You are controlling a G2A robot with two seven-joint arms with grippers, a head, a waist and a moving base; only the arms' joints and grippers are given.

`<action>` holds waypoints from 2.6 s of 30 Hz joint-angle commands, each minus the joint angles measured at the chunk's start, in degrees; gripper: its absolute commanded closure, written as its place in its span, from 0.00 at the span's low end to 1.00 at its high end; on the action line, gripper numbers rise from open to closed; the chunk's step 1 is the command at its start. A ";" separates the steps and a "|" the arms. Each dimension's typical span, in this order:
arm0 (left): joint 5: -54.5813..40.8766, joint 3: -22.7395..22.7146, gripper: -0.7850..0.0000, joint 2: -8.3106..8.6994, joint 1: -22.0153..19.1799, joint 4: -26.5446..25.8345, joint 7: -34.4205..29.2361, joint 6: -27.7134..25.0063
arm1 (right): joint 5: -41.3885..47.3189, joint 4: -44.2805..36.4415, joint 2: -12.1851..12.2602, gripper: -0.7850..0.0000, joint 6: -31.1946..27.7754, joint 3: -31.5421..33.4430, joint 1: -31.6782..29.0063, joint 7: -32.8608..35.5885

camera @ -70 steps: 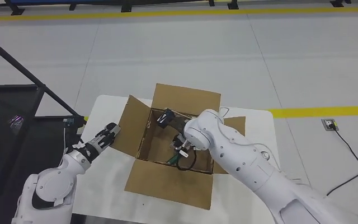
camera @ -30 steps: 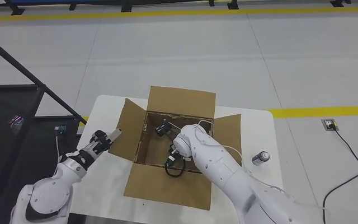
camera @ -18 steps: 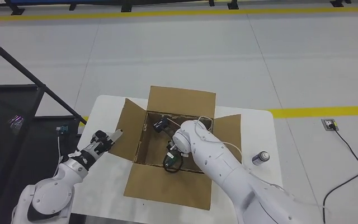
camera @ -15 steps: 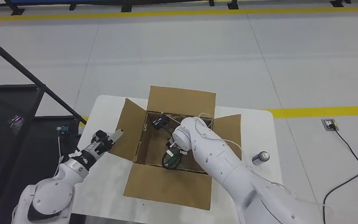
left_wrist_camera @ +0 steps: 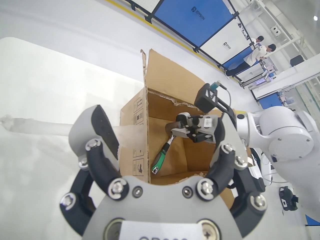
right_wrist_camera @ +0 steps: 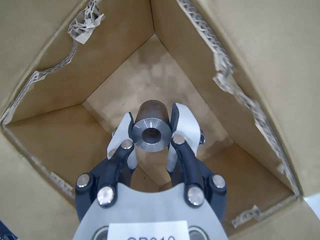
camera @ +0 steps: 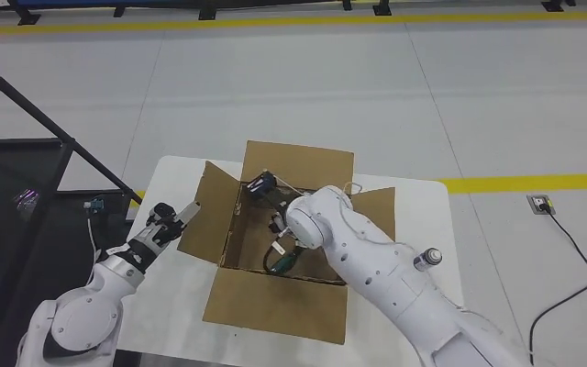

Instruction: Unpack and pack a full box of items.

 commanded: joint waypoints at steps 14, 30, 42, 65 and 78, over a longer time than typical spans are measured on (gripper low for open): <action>-0.01 -0.01 0.00 0.00 0.01 -0.02 -0.03 -0.03 | -19.07 -52.27 9.55 1.00 -1.46 29.26 -29.10 16.39; -0.01 -0.01 0.00 0.00 0.01 -0.02 -0.03 -0.03 | -19.58 -66.68 11.72 1.00 -0.44 49.19 -46.71 20.21; -0.01 -0.01 0.00 0.00 0.01 -0.02 -0.03 -0.03 | -15.57 -57.70 12.51 1.00 -4.28 52.27 -54.41 14.20; -0.01 -0.01 0.00 0.00 0.01 -0.02 -0.03 -0.03 | -18.06 -38.22 13.79 1.00 -3.53 51.02 -50.73 8.20; -0.01 -0.01 0.00 0.00 0.01 -0.02 -0.03 -0.03 | -16.10 -31.63 14.42 1.00 -3.43 51.19 -48.70 5.88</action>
